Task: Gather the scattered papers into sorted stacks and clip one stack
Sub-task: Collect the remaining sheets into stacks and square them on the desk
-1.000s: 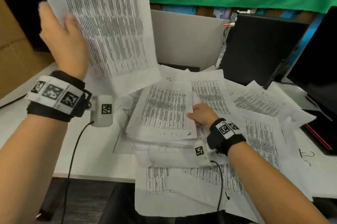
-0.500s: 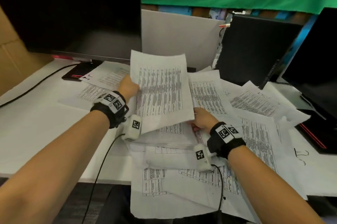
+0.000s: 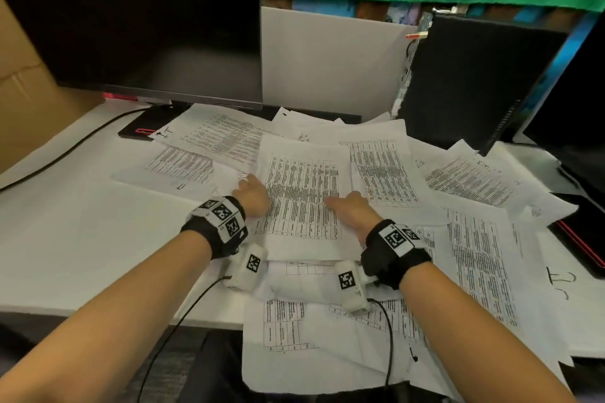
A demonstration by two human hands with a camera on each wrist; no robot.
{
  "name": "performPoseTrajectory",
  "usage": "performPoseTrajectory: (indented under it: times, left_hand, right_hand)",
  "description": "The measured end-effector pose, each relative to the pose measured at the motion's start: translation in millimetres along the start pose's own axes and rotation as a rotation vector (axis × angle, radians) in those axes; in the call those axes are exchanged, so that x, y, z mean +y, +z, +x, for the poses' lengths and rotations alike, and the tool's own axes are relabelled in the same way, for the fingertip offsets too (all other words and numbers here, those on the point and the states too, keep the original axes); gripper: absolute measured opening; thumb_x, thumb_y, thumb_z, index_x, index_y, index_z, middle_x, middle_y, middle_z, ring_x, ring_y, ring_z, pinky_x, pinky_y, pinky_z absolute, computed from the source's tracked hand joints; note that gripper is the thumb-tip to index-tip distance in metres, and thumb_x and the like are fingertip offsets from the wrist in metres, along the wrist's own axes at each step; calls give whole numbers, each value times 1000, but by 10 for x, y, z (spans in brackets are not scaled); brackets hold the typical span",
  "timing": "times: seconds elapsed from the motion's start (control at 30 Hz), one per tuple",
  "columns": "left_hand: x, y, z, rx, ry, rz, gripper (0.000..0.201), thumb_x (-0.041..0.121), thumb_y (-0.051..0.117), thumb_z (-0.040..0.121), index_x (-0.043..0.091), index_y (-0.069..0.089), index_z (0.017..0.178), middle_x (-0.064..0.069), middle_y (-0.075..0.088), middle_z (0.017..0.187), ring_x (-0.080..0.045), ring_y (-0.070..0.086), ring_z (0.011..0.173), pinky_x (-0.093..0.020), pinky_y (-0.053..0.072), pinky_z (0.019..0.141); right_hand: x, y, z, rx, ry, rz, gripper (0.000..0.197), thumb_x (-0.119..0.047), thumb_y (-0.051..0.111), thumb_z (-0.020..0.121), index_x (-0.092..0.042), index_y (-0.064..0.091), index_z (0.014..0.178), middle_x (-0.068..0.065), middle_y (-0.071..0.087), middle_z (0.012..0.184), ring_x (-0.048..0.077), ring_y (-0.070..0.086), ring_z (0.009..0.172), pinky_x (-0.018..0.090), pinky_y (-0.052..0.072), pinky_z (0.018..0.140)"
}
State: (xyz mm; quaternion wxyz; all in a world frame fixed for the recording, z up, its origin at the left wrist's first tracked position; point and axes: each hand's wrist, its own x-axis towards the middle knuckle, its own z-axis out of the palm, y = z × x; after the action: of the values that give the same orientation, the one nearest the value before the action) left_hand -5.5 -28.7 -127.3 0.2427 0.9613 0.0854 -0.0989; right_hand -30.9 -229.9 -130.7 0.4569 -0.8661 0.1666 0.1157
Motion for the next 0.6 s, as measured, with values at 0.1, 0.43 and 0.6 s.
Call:
performPoseTrajectory:
  times: [0.1,0.43,0.6]
  left_hand:
    - [30,28,-24,-77,-45,41,69,19,44,97,-2,2,148,-26,14,154,-39,27,139,-44,28,113]
    - [-833,-646,258,424,-561,-691,79,39,56,80,7,26,145,-18,28,149,-38,34,134,-48,32,110]
    - [-1069,-805,301,288,-420,-798,71,21,64,79,21,34,144,-16,49,138,-37,53,119,-45,46,98]
  right_hand:
    - [21,32,124,29,-13,113,73,-35,48,102,2,11,153,19,43,145,32,48,129,37,42,101]
    - [177,24,261,63,-123,50,39,-34,54,99,-6,52,127,2,59,86,14,55,68,24,43,54]
    - [187,38,274,70,-133,49,41,-32,56,98,-2,53,126,0,55,82,12,54,66,22,39,50]
